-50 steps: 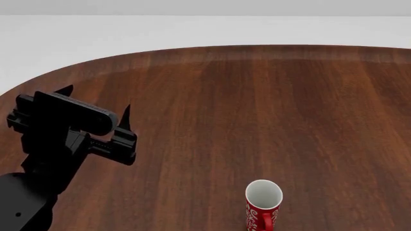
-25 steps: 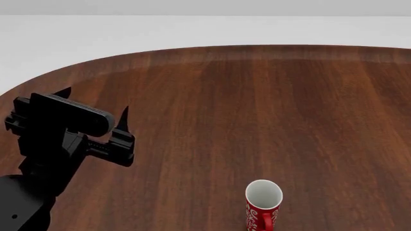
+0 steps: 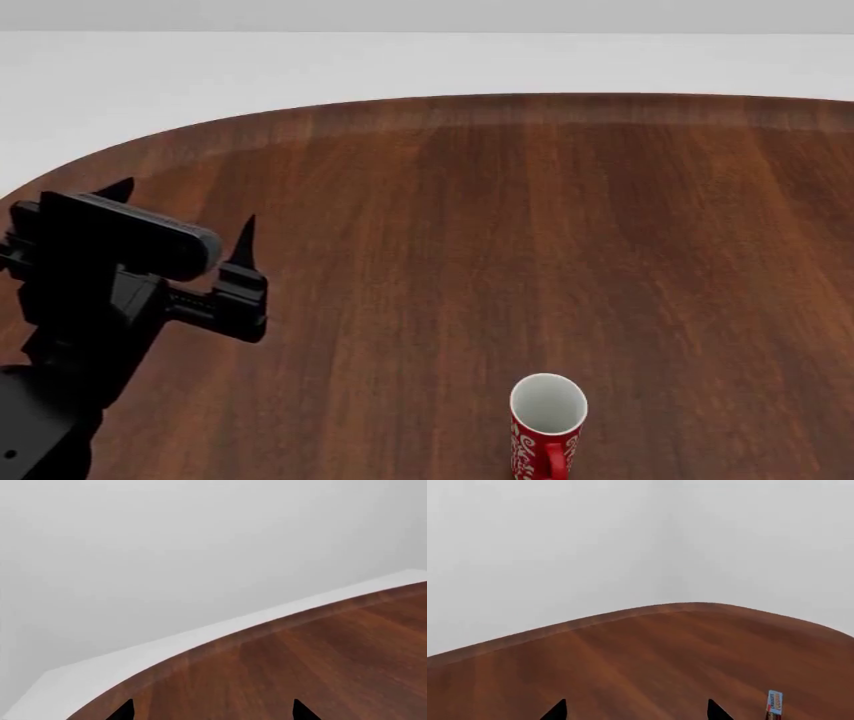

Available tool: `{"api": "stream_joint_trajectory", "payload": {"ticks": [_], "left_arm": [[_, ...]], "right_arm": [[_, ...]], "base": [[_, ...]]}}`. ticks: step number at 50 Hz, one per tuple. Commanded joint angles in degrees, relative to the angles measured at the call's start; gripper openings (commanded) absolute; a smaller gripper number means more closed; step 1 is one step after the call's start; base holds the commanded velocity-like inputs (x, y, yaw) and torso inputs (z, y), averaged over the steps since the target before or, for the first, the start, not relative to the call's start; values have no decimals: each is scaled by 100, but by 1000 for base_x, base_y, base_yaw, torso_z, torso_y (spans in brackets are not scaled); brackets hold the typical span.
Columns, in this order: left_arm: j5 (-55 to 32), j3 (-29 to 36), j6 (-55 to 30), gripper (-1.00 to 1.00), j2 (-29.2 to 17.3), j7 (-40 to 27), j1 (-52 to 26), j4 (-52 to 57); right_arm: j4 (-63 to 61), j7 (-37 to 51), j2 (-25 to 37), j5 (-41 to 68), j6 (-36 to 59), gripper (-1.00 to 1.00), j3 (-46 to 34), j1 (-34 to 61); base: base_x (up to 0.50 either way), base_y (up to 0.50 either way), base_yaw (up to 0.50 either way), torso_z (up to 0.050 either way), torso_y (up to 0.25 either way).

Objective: Put the white mug on the plate.

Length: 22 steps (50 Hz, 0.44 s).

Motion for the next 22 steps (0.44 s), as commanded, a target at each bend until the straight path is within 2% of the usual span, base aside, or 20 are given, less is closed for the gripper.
{"api": "stream_joint_trajectory", "payload": {"ticks": [1, 5, 10, 12, 17, 22], "left_arm": [[-74, -84, -10, 100, -46, -29, 40, 105], [-113, -104, -43, 100, -79, -35, 70, 244], [-183, -147, -108, 100, -124, -49, 111, 468], [-213, -170, -155, 100, -151, -69, 133, 601], [-284, -227, -244, 100, -215, -100, 182, 875], [-325, -272, -247, 100, -254, -111, 228, 980]], "right_arm": [[-927, 352, 535, 2, 967, 100, -45, 327], [-1580, 852, 1096, 537, 2051, 100, 87, 967], [-1627, 1719, 2226, 1393, 2163, 100, -407, 1759], [-1623, 1921, 2481, 1573, 2168, 100, -557, 1983], [-1569, 2003, 2819, 1834, 2205, 100, -596, 2264], [-1327, 1816, 2897, 1904, 2011, 100, -406, 2129]], "base": [[0, 0, 0, 0, 0], [0, 0, 0, 0, 0], [0, 0, 0, 0, 0], [0, 0, 0, 0, 0], [0, 0, 0, 0, 0], [0, 0, 0, 0, 0]]}}
